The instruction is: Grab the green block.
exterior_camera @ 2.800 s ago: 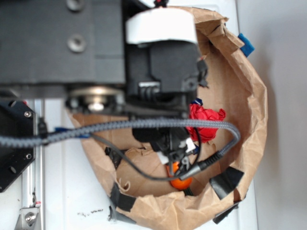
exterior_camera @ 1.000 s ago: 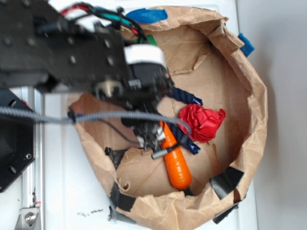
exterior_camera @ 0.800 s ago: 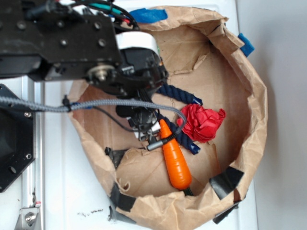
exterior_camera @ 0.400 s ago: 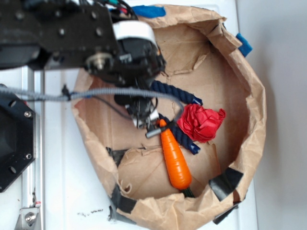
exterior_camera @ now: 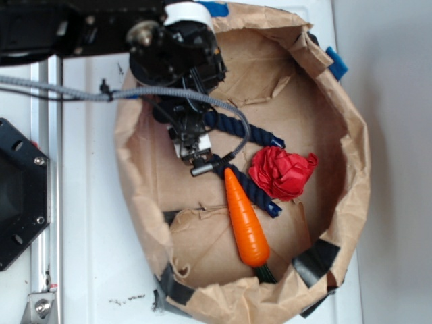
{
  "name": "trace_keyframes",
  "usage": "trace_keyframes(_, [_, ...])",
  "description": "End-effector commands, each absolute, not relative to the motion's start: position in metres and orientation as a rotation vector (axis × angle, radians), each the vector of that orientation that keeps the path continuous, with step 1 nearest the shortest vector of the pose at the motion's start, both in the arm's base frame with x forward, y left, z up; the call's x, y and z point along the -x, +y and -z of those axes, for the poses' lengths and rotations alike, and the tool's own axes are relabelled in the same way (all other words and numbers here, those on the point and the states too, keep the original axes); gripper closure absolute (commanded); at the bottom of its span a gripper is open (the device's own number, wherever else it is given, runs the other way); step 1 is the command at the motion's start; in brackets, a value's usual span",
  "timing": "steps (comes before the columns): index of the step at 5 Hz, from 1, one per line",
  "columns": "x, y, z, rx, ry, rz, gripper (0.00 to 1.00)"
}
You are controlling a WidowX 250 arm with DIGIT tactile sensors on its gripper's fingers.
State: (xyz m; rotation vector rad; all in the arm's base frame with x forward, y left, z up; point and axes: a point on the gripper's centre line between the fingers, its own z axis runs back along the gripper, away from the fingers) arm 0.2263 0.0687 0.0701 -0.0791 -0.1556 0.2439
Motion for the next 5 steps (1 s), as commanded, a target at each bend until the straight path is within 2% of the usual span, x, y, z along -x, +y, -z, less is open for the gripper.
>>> trace_keyframes(1, [-0.239,0.094,-0.078,0.074,-0.189,-0.218,0.0])
trace_keyframes(2, [-0.243,0.104,-0.08,0.058,-0.182,-0.258,0.0])
trace_keyframes(4, [-0.248,0.126,-0.081,-0.037,-0.175,-0.332,0.0])
trace_keyframes(5, [-0.247,0.137,-0.08,-0.017,-0.17,-0.357,0.0])
